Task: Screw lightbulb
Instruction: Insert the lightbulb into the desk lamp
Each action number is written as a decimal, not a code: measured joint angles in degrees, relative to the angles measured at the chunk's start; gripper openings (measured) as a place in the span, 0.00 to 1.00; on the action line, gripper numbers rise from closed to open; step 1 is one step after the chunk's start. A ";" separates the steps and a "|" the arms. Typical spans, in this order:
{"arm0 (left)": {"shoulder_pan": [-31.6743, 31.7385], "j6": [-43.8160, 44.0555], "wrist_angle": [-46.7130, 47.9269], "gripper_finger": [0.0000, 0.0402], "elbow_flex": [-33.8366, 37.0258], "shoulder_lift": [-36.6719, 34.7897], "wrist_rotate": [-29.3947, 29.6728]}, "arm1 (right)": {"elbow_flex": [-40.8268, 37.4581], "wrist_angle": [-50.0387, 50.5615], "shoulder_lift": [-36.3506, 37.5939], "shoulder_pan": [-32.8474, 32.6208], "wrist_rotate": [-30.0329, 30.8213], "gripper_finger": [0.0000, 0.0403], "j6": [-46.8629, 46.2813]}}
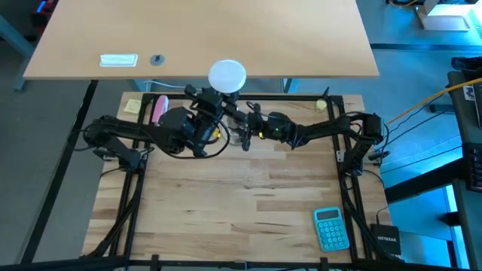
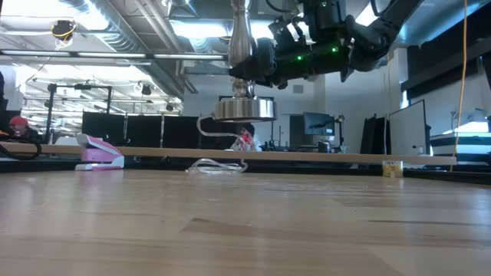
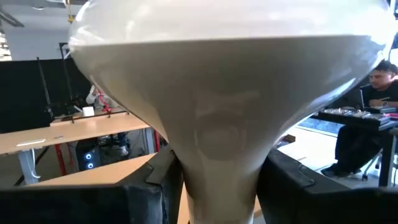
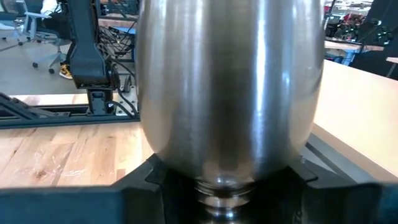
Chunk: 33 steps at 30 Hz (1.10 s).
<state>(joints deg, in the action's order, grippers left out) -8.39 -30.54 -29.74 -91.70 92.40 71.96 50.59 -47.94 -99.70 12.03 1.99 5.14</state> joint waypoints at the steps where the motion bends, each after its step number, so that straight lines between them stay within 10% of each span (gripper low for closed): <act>1: -0.28 -0.14 0.18 0.36 0.00 0.00 -0.17 | 0.00 0.00 0.00 0.00 -0.26 0.40 0.06; 11: -4.51 6.43 10.66 0.36 -0.08 -4.91 -6.79 | 0.00 3.44 4.81 -2.18 -13.17 0.40 -0.77; 18: -1.61 22.66 31.54 0.36 -0.28 -9.36 -29.32 | -0.24 11.16 9.02 -4.14 -20.35 0.40 -1.85; 33: 5.81 22.59 33.19 0.35 0.19 -9.82 -83.34 | -0.20 15.80 11.60 -12.31 -36.14 0.40 -3.31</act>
<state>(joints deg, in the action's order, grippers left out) -2.58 -7.95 3.45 -91.51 82.58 -11.38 50.39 -32.14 -88.10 -0.28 -34.15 1.83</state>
